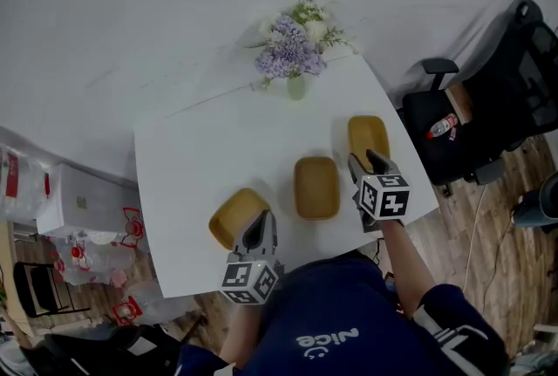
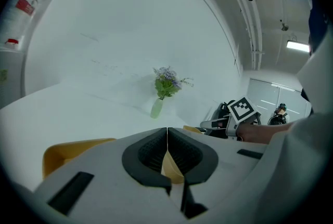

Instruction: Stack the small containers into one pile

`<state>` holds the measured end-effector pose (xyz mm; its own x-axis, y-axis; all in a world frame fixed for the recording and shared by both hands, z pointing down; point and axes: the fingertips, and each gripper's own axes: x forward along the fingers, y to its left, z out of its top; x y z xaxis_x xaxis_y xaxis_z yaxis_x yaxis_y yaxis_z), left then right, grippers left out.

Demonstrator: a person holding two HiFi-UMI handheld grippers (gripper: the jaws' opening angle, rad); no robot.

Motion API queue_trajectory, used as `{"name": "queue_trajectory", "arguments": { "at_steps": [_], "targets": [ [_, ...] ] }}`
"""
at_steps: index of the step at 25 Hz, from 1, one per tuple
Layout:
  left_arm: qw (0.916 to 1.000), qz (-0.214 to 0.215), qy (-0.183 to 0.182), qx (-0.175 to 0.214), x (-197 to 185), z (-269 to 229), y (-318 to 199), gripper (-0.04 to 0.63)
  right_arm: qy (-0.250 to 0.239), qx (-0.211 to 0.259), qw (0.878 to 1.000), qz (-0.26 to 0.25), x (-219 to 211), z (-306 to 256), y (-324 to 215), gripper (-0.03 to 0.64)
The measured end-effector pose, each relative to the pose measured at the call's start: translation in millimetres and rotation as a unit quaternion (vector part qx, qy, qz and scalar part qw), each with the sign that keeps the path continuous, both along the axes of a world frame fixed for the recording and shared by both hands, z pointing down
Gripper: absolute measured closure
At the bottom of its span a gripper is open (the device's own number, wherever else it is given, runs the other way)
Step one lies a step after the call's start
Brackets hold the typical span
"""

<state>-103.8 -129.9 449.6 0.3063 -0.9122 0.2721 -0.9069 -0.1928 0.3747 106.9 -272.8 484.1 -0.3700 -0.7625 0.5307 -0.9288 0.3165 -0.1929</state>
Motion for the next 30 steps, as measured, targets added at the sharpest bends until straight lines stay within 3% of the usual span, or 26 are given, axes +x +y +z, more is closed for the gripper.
{"name": "queue_trajectory", "arguments": {
  "at_steps": [10,22,26,30],
  "targets": [
    [0.9992,-0.036,-0.013,-0.013,-17.2,6.4,1.2,0.575,0.055,-0.065,0.996,0.007,-6.0,38.5,-51.6,0.451],
    [0.9977,-0.062,-0.019,-0.018,-36.2,10.2,3.0,0.575,0.130,-0.127,0.983,0.004,-8.2,76.9,-67.9,0.453],
    [0.9974,-0.066,-0.020,-0.022,-40.5,14.1,3.7,0.575,0.146,-0.138,0.980,0.007,-4.7,79.9,-70.6,0.531],
    [0.9973,-0.067,-0.019,-0.023,-41.2,16.6,4.2,0.575,0.148,-0.138,0.979,0.011,-1.8,79.4,-70.4,0.537]
  ]
}}
